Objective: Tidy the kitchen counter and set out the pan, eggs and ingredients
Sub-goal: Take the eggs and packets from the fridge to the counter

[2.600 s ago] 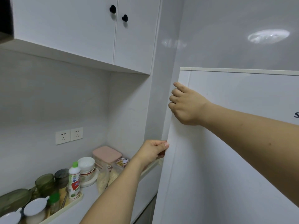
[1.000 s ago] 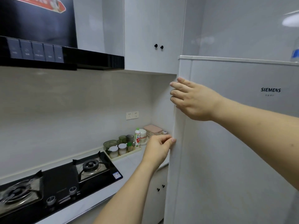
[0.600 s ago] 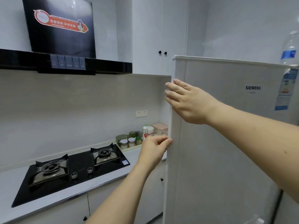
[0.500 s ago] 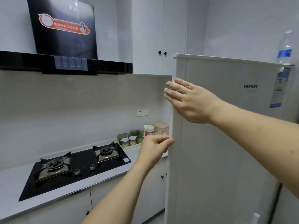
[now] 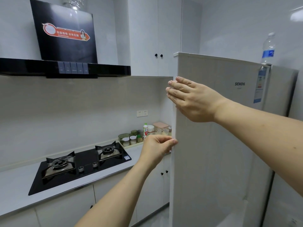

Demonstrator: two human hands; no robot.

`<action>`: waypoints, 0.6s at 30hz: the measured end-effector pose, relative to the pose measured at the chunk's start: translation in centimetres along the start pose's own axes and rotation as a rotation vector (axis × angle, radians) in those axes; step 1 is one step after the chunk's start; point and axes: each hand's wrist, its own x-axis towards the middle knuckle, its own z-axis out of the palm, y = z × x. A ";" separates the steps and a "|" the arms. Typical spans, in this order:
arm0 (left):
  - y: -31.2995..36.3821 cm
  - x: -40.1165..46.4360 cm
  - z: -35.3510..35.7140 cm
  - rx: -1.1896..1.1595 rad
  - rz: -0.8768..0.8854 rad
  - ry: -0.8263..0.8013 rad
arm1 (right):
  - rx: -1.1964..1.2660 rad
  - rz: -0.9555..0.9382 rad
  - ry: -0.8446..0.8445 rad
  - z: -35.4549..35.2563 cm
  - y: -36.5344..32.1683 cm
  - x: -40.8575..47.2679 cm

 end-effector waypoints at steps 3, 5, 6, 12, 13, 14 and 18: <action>0.3 -0.5 0.2 -0.006 -0.027 -0.007 | 0.003 0.008 -0.020 -0.7 0.0 -0.4; 0.2 -0.8 -0.5 0.014 -0.032 0.013 | 0.026 0.021 -0.008 -1.2 -0.2 -0.3; 0.1 -0.9 -1.0 0.036 -0.022 0.033 | 0.044 0.023 0.005 -1.5 -0.4 -0.2; -0.8 -0.4 -7.0 0.356 -0.017 0.195 | 0.117 0.054 0.018 -1.5 -3.5 3.1; -0.8 -0.2 -8.2 0.394 -0.014 0.220 | 0.134 0.074 0.005 -1.3 -4.2 4.1; -0.7 0.0 -9.0 0.431 -0.012 0.241 | 0.152 0.099 -0.002 -1.2 -4.9 4.9; -1.6 1.0 -13.9 0.581 -0.032 0.289 | 0.246 0.208 -0.034 0.0 -7.7 9.3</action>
